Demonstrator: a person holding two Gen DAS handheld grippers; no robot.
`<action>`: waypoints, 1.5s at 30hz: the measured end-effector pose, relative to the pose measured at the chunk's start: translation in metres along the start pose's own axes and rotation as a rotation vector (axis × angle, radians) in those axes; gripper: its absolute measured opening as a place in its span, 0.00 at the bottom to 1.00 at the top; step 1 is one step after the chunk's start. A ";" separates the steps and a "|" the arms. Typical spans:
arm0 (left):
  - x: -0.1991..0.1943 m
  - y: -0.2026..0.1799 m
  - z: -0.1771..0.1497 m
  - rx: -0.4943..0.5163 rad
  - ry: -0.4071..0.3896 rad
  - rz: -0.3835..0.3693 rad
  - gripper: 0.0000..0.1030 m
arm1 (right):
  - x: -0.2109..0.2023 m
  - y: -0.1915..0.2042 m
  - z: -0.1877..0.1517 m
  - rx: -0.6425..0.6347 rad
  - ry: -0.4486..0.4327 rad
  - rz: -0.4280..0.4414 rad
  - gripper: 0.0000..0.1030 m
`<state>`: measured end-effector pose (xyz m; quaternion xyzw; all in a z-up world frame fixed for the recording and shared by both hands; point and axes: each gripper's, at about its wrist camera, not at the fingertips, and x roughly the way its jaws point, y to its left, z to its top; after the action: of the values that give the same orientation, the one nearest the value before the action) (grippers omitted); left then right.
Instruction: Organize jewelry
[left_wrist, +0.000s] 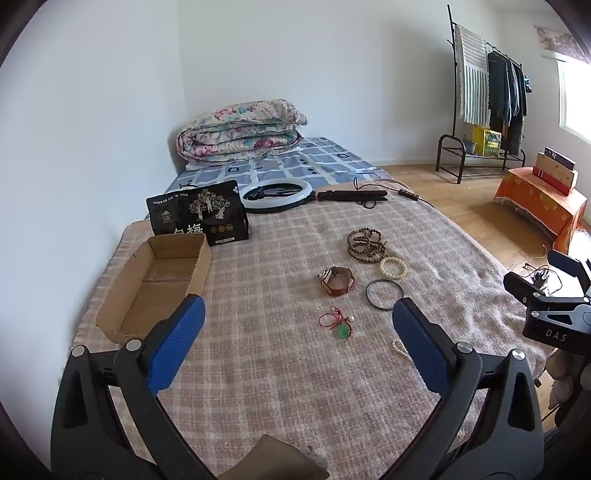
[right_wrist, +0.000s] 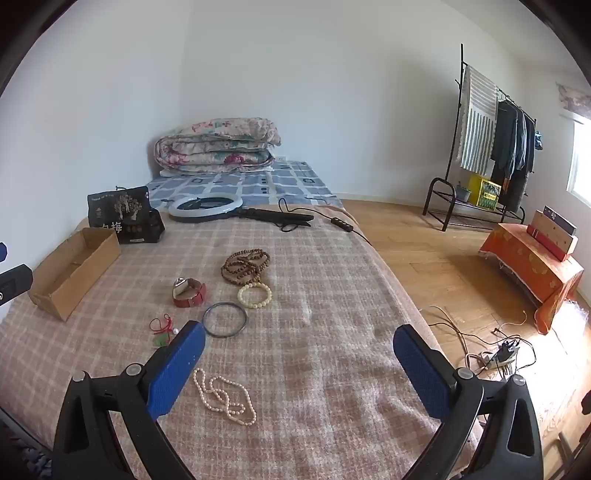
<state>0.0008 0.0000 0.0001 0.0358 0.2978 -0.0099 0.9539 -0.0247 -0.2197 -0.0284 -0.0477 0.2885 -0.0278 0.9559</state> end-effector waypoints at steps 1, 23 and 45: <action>0.000 0.000 0.000 0.002 0.000 -0.001 1.00 | 0.000 0.000 0.000 0.000 0.000 -0.001 1.00; 0.000 0.001 0.000 -0.006 -0.015 0.004 1.00 | -0.002 0.000 0.001 -0.002 0.002 0.008 1.00; -0.005 -0.003 0.006 -0.009 -0.019 -0.001 1.00 | -0.001 0.003 -0.001 -0.006 0.003 0.012 1.00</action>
<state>0.0005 -0.0030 0.0079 0.0311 0.2886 -0.0095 0.9569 -0.0263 -0.2169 -0.0291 -0.0489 0.2903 -0.0214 0.9555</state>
